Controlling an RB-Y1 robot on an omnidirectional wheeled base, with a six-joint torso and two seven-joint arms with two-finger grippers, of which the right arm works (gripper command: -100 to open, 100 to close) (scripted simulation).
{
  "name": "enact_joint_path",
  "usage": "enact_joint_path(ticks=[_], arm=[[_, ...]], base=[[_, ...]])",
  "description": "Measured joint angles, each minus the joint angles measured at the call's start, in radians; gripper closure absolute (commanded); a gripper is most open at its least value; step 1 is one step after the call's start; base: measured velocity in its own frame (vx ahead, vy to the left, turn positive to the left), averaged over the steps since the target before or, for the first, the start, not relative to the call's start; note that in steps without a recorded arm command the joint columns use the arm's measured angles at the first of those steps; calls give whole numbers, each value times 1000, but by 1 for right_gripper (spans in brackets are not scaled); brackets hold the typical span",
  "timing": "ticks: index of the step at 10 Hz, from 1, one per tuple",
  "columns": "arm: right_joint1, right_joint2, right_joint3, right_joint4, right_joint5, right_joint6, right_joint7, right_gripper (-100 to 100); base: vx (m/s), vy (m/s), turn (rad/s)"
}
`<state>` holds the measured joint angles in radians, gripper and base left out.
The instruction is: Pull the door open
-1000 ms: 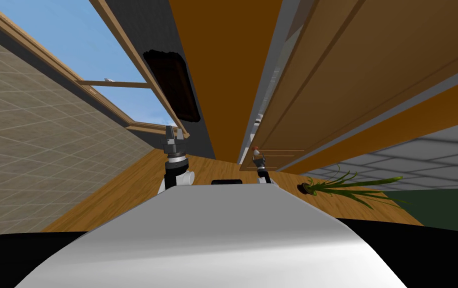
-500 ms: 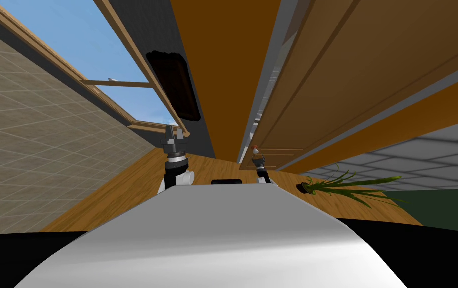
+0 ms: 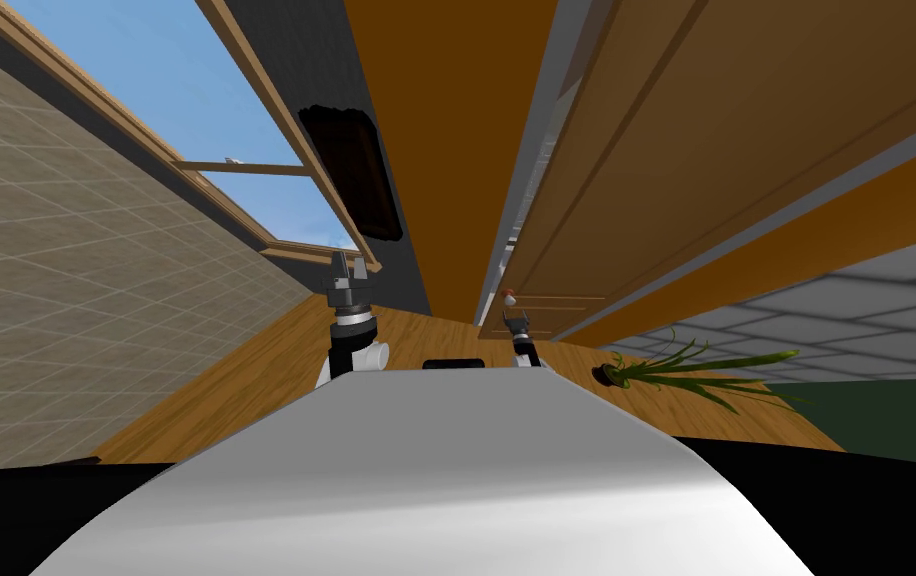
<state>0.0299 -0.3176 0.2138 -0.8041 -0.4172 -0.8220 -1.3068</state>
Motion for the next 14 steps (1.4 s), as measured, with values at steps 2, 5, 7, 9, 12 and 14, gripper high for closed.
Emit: enact_joint_path(ticks=[2, 5, 7, 9, 12, 14], arm=[[0, -2, 17, -3, -22, -1, -53, -100], [2, -6, 41, -8, -53, -2, -124, -100], [3, -8, 54, -13, -70, -2, -160, -100], [6, -11, 68, -19, -89, -2, -198, -100], [6, -25, 57, 6, -95, -17, -220, -100], [18, -41, 41, 25, -102, -38, -240, -100]], base=[[-48, -17, 20], [-44, -16, 14], [-36, -15, 14], [-27, -12, 8], [159, 8, 139], [190, 22, 179]])
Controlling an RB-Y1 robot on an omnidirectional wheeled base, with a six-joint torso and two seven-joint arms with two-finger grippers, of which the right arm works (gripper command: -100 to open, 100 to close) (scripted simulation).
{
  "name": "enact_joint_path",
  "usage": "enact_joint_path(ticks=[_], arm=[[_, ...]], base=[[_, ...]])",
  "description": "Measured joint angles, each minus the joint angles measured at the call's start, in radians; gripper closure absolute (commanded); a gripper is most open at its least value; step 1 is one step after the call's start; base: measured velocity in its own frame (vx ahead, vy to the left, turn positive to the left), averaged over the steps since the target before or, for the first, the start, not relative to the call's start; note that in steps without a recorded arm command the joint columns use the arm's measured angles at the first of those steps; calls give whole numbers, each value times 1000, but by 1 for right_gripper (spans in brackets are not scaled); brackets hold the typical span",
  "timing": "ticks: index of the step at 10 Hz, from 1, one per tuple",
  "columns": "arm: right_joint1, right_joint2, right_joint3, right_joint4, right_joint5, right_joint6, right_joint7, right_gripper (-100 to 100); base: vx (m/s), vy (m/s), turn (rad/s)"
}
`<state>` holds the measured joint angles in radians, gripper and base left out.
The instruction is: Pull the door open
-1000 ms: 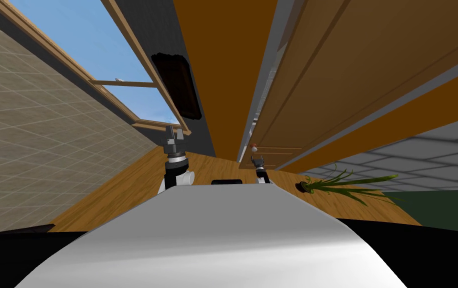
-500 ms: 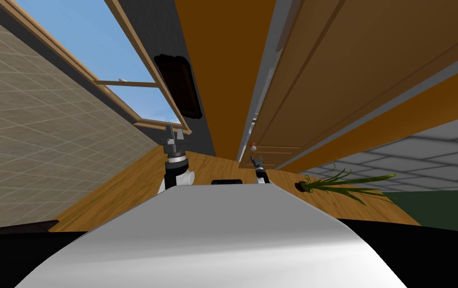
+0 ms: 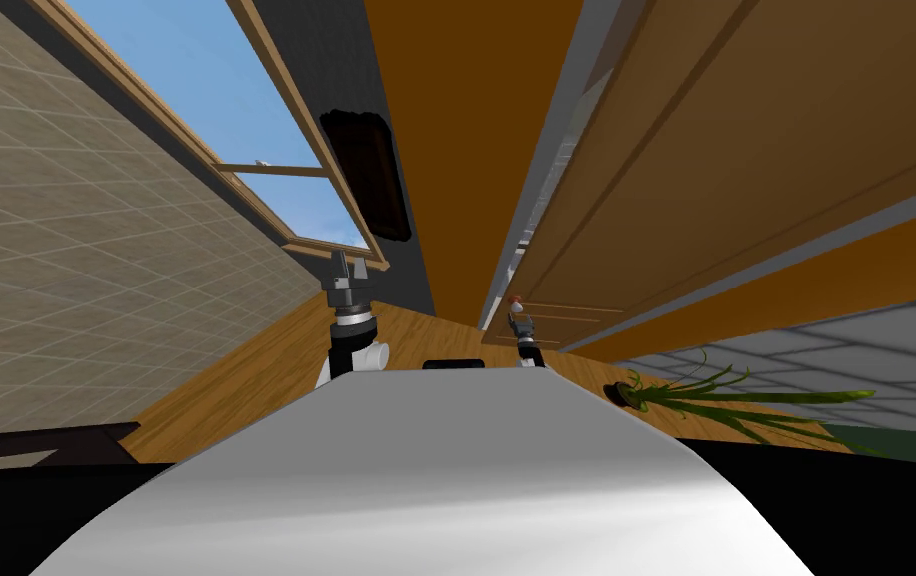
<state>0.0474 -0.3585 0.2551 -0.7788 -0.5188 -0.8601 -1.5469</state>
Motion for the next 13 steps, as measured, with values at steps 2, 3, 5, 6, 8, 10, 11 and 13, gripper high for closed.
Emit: enact_joint_path(ticks=[2, 3, 5, 6, 8, 10, 11, 13], arm=[[-1, -19, -19, 19, -9, -7, -19, -100], [-3, -20, -20, 21, -10, -8, -23, 100], [-2, -24, -23, 20, -11, -7, -19, 100], [-2, -23, -22, 20, -10, -6, -19, 100], [0, -22, -21, 21, -10, -5, -19, 100], [9, -34, -13, 15, -8, -11, -31, 100], [10, -45, -4, 18, -4, -22, -46, 100], [27, -66, 17, 15, 3, -43, -77, 100]], base=[[123, 20, 78], [-4, -9, -42], [-25, -13, 6], [-18, -1, 3], [-5, 1, -3], [-143, -55, 148], [-179, -41, 111], [-229, -61, 166]])
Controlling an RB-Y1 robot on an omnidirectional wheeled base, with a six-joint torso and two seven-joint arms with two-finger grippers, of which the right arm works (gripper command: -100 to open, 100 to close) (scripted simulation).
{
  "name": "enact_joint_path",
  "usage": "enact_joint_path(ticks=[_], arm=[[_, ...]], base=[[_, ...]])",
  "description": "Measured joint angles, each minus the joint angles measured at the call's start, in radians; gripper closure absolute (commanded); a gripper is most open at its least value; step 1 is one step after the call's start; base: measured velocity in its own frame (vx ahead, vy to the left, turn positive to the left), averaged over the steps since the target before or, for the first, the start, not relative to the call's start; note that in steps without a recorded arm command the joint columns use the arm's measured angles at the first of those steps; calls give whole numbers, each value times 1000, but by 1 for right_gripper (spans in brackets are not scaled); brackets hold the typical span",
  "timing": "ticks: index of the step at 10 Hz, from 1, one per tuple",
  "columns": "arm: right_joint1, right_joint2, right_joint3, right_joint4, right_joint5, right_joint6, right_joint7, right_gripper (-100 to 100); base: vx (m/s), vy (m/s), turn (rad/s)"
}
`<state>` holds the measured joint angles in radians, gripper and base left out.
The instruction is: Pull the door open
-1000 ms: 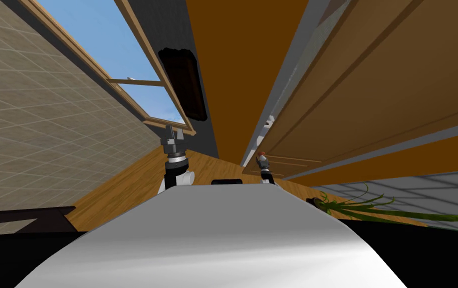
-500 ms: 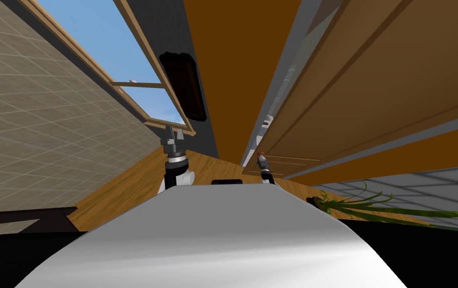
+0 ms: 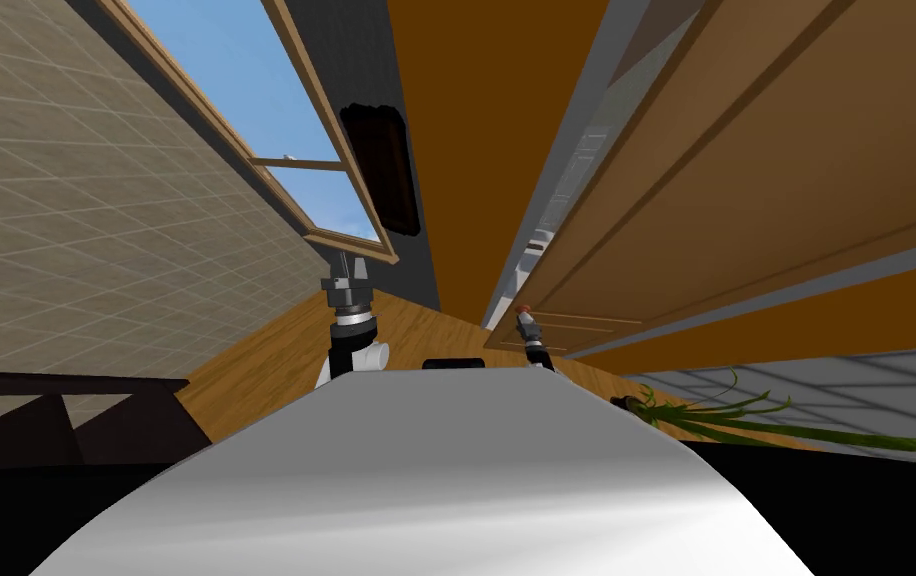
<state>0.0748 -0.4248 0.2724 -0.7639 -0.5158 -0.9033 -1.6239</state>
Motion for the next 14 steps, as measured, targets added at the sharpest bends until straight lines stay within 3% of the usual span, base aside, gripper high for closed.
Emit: enact_joint_path(ticks=[2, 5, 6, 9, 14], arm=[[10, -20, 30, 17, 11, -28, -39, 100], [39, -53, 66, 4, 23, -58, -89, 100], [42, -52, 70, 4, 25, -59, -91, 100], [75, -89, 102, 0, 34, -113, -127, 100], [113, -134, 156, 33, 53, -208, -189, 100]], base=[[-202, -68, 139], [-172, -60, 119], [-186, -53, 179], [-220, -61, 131], [-170, -52, 101]])
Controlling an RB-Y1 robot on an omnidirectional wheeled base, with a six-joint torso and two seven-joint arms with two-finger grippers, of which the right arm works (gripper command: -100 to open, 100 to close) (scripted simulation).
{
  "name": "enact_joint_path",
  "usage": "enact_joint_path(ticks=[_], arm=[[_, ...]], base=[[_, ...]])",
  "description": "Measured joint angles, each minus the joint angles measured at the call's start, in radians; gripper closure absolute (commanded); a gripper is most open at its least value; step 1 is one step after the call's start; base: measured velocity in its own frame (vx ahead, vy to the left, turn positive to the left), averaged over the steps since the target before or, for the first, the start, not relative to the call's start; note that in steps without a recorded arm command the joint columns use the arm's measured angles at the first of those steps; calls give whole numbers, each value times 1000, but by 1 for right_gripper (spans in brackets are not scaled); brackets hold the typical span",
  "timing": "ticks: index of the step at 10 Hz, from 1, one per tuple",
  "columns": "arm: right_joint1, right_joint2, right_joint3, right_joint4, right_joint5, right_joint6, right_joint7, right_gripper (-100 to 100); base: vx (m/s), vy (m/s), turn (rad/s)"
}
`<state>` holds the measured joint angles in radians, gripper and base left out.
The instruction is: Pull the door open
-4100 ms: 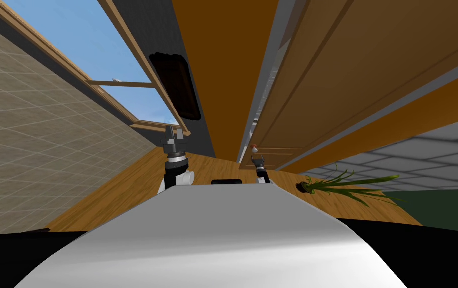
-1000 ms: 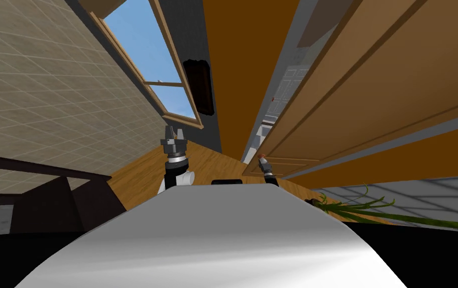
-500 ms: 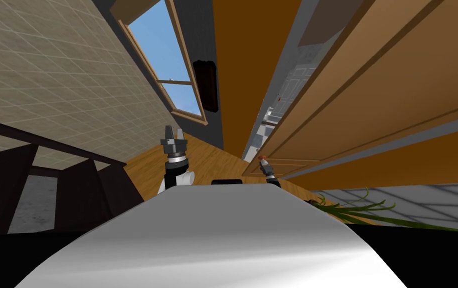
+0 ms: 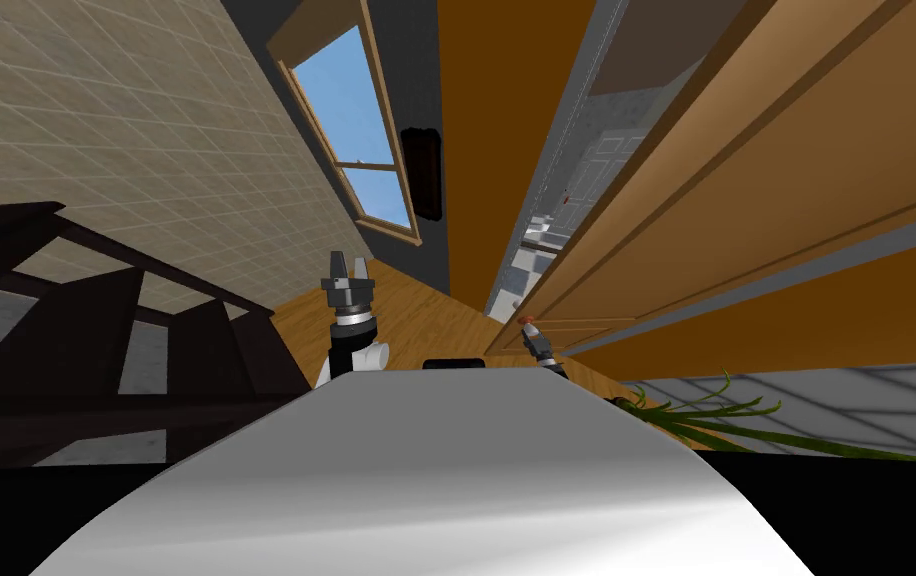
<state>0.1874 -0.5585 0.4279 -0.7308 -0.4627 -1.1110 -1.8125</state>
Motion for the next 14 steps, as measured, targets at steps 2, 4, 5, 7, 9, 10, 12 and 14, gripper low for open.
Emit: enact_joint_path(ticks=[2, 4, 5, 7, 9, 10, 12, 14], arm=[[5, -3, 6, 6, 3, -8, -7, 100], [5, -8, 14, 18, 10, -31, -19, 100], [3, -10, 17, 29, 13, -45, -25, 100], [8, -18, 25, 37, 20, -62, -35, 100], [11, -24, 34, 55, 26, -85, -48, 100], [14, -27, 39, 61, 30, -96, -54, 100], [14, -27, 42, 69, 32, -102, -58, 100], [9, -29, 46, 85, 34, -119, -65, 100]], base=[[-170, -62, 164], [-218, -76, 164], [-240, -67, 140], [-212, -70, 153], [-193, -74, 127], [-86, -36, 34], [-176, -48, 152], [-195, -77, 159]])
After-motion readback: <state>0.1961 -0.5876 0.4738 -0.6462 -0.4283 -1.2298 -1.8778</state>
